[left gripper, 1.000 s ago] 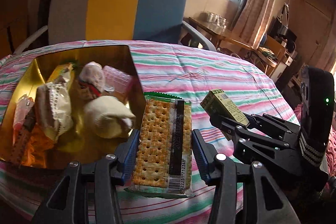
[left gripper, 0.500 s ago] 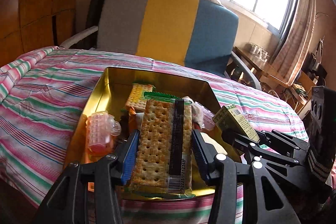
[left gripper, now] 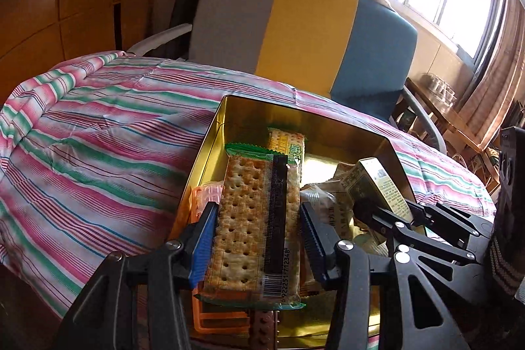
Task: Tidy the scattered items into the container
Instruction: 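Carry the cracker pack with the left tool while the right tool carries the green box over the tray, then open both tools to drop the cracker pack and green box into the tray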
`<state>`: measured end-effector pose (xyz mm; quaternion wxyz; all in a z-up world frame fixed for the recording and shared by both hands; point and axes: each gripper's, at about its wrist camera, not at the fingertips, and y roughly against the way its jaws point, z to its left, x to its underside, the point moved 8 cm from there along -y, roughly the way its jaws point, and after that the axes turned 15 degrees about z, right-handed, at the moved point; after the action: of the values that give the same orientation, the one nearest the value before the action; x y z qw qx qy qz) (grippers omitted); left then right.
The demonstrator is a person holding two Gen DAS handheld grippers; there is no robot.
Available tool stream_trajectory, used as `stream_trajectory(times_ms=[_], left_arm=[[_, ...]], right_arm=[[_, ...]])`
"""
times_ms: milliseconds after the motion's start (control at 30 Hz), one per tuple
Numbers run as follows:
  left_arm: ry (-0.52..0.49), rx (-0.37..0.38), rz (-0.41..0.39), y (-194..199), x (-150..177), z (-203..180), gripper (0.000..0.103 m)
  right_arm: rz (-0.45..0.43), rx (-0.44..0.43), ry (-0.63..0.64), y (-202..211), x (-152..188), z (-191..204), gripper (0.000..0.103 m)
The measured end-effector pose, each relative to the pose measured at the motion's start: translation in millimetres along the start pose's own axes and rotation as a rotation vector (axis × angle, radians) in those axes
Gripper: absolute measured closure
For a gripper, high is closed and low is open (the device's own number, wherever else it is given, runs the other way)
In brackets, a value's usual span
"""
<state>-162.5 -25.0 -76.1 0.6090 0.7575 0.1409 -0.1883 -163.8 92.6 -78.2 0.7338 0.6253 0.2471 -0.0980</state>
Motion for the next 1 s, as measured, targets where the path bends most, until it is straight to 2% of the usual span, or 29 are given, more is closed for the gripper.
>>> stream_trajectory(times_ms=[267,600,667,733,1000], left_arm=[[-0.006,-0.015,0.027,-10,8,-1,0.053],[0.002,-0.037,0.002,-1,14,0,0.053],[-0.001,-0.044,-0.007,2,14,0,0.053],[-0.004,-0.048,-0.015,5,14,0,0.051],[-0.009,-0.072,-0.037,17,24,-6,0.047]], right_arm=[[0.04,-0.013,-0.02,-15,2,-5,0.072],[0.041,-0.014,-0.031,-14,10,-7,0.072],[0.034,-0.015,-0.034,-10,11,-8,0.064],[0.026,-0.013,-0.034,-7,11,-8,0.061],[0.009,0.009,-0.034,3,19,-8,0.054]])
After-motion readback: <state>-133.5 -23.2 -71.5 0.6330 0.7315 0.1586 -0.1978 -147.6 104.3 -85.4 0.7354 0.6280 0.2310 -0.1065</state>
